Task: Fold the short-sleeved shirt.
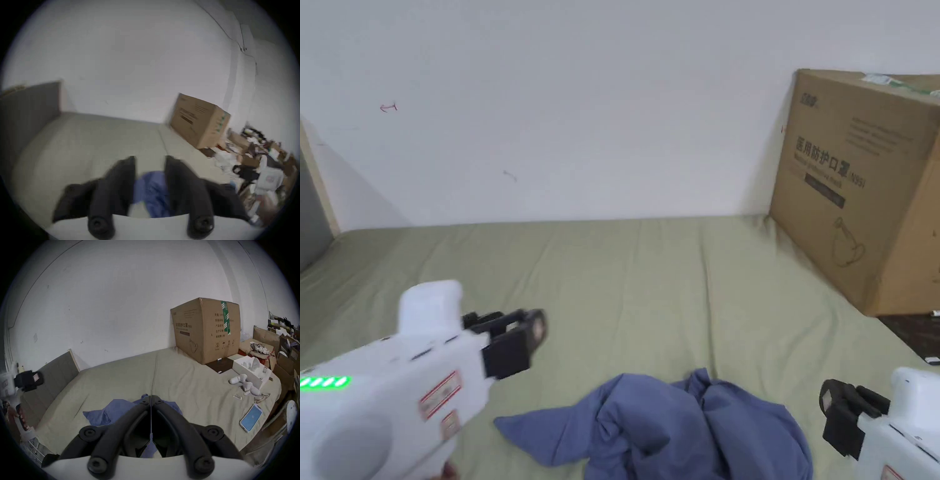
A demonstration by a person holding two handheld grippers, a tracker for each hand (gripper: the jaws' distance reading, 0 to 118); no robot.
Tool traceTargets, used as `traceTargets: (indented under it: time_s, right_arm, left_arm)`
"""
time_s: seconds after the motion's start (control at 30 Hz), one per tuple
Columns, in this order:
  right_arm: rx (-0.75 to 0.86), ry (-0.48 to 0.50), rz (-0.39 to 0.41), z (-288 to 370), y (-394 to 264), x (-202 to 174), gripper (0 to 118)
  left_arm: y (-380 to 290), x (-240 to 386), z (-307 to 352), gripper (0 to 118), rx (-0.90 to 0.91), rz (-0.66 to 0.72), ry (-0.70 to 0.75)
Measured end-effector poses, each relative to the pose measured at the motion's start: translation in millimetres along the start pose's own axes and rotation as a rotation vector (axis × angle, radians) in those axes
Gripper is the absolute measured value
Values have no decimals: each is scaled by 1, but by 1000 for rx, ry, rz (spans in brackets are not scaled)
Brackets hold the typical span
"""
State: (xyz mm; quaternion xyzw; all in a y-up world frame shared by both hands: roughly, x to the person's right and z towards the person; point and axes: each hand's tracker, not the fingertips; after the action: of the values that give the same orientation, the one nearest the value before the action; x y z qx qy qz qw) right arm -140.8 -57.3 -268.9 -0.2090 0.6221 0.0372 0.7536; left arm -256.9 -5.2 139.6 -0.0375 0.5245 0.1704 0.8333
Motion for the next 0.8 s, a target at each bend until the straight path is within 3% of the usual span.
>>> traceTargets:
  time_s: [0.03,0.2,0.3,0.43,0.57,0.6,0.63,0.7,0.8]
  right_arm:
    - [11,-1,6,2,1,-2,0]
    - [62,-13,15,8,1,-6,0]
    - [51,-11,-1,5,2,-7,0]
    - [30,-21,-7,-2,-1,-5,0]
    - [-2,-19,8,-10,-6,0,0]
    - [-12,-17,13,-13,-7,1,0]
    - [-28,-16,15,-15,-9,3,0]
    - [-56,-8,12,-20,-9,4,0]
    - [-90,-21,22,-32,-12,15,0]
  left_arm:
    - [-3,-6,16,3,10,-29,64]
    - [-20,-29,67,0,107,-26,250]
    - [-24,-35,72,0,73,-18,250]
    - [-24,-45,25,0,-109,107,187]
    - [-35,-71,-72,1,-404,279,86]
    - [-42,-75,-100,9,-456,292,85]
    - [-50,-80,-127,34,-486,298,102]
    - [-66,-87,-177,116,-583,252,164]
    - [-90,-92,-220,115,-626,223,200]
